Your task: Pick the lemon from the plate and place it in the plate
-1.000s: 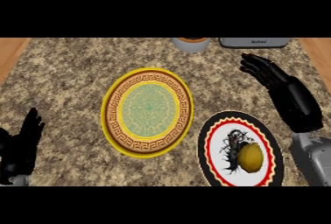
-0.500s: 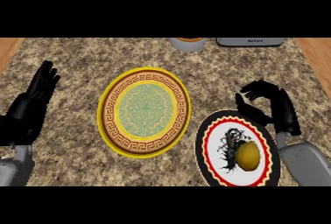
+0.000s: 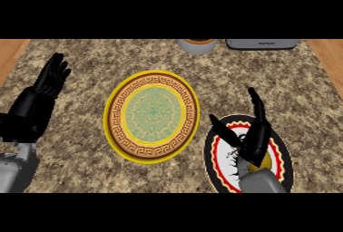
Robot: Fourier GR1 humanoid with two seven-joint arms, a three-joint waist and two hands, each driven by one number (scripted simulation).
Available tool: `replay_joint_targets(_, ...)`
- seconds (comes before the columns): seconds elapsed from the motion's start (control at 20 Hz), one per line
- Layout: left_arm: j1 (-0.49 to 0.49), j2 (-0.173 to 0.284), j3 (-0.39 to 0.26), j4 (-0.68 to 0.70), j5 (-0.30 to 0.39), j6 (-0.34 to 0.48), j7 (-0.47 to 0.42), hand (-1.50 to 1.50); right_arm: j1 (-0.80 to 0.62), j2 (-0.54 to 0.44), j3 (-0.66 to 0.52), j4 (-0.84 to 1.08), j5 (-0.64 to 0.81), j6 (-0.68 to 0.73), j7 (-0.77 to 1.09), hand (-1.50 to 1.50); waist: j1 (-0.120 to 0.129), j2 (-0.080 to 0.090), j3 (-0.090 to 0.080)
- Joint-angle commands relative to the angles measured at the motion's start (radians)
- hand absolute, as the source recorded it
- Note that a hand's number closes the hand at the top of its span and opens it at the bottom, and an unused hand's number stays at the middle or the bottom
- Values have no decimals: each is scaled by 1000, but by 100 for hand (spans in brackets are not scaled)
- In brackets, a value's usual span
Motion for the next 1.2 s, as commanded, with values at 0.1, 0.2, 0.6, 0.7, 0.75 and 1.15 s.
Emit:
replay_joint_targets(0.1,-40,13,32,-13,8,-9,61,0,64,-20,-3,-166,368,64,315,-150,-15,-8,-3)
replay_joint_targets(0.2,5,13,30,-8,3,-24,11,0,59,-6,-36,-109,467,149,419,-150,-12,-9,-6)
replay_joint_targets(0.6,6,7,14,-25,-6,-23,21,0,47,-35,-38,-170,504,684,860,-150,-5,-13,-8)
replay_joint_targets(0.7,-25,11,31,-8,-6,-15,30,0,-1,-42,-33,-205,487,839,954,-150,-5,-10,-7)
replay_joint_targets(0.75,-15,-2,29,10,-7,-6,25,0,28,-36,-28,-243,444,901,989,-150,-17,-10,-6)
replay_joint_targets(1.15,-14,-6,38,-1,4,-35,29,0,-10,42,-26,-395,431,1192,1272,-150,2,-5,-1)
